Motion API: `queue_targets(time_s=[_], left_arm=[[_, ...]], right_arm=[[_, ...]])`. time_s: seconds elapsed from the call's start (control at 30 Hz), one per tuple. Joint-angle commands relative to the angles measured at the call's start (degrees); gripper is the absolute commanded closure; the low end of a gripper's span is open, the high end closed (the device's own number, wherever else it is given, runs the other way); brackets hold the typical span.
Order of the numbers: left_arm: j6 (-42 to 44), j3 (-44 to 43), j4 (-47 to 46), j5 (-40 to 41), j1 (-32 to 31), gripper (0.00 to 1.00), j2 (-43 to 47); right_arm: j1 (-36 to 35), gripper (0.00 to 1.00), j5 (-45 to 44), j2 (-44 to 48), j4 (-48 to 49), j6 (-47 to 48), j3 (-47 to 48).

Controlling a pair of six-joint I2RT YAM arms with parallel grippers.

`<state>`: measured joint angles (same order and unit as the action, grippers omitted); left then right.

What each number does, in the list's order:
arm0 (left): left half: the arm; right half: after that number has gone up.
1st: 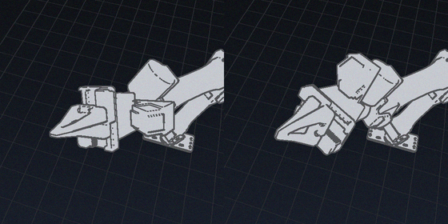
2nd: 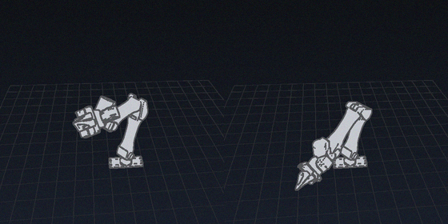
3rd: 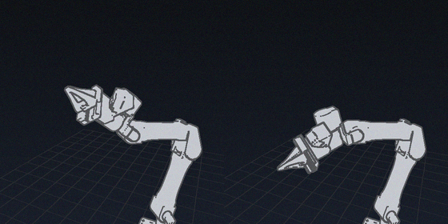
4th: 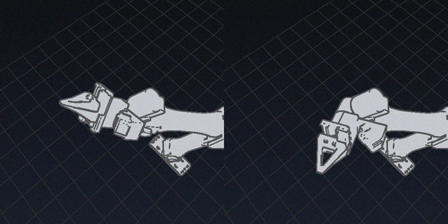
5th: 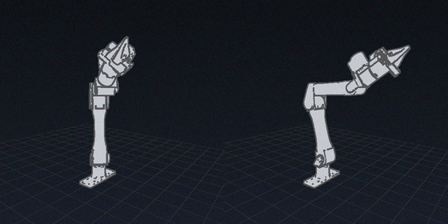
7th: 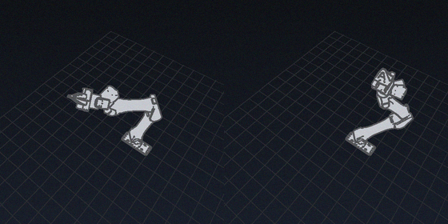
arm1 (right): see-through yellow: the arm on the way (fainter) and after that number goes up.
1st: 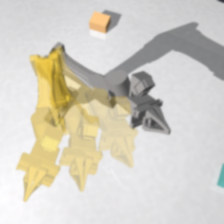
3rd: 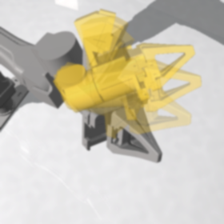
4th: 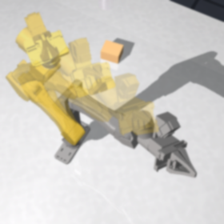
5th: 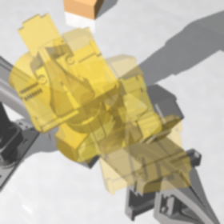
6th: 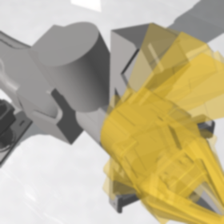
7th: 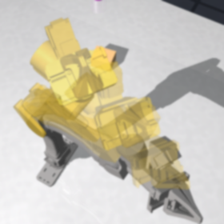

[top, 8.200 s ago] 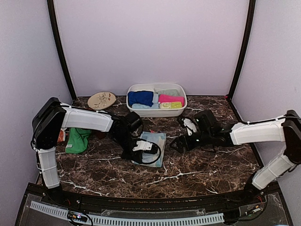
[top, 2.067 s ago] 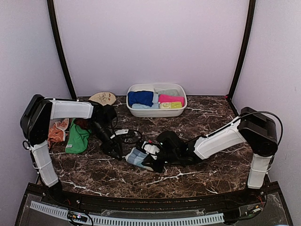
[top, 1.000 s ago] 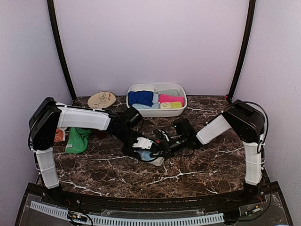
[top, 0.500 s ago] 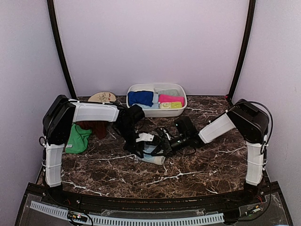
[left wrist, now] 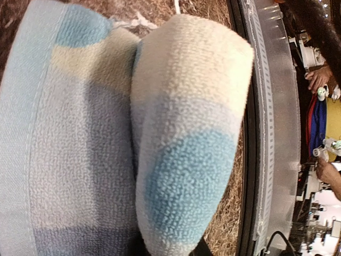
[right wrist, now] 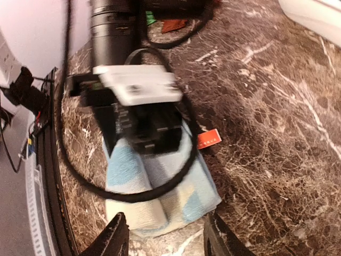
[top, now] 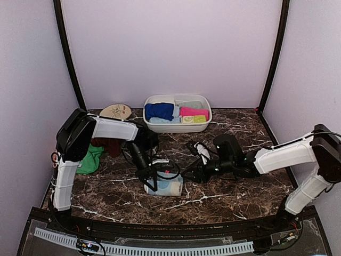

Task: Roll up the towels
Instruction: Roll the towel at the center of the board.

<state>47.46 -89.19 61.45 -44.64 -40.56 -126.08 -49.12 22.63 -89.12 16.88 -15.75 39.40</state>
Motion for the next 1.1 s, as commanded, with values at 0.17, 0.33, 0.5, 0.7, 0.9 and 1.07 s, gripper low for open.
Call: queue_targets(time_s=[0.17,0.33,0.5,0.7,0.9,1.07], left_arm=[[-7.41,-3.15,1.68,8.39,0.61,0.95,-5.61],[-8.45,-2.58,0.26,12.29,0.39,0.95,-5.93],[-8.97,-2.57,-0.67,13.48,0.16,0.96,-6.16],[-7.99,-2.4,-0.65,14.37,0.18,0.96,-6.18],[-7.79,-2.15,-1.36,14.49,0.21,0.84,-5.25],[-6.91,1.34,-5.17,12.52,0.51,0.36,0.51]], right_arm=[[-21.81,0.44,-32.39,5.04,-9.86,28.82,0.2],[-28.45,0.43,-38.65,-2.4,-11.46,37.72,6.62],[-28.75,0.43,-40.95,-9.81,-9.82,44.88,12.35],[-27.3,0.43,-41.11,-15.57,-6.86,46.96,13.99],[-23.52,0.49,-36.92,-18.97,-7.68,40.86,13.19],[-19.73,0.55,-32.05,-19.93,-9.85,35.06,12.92]])
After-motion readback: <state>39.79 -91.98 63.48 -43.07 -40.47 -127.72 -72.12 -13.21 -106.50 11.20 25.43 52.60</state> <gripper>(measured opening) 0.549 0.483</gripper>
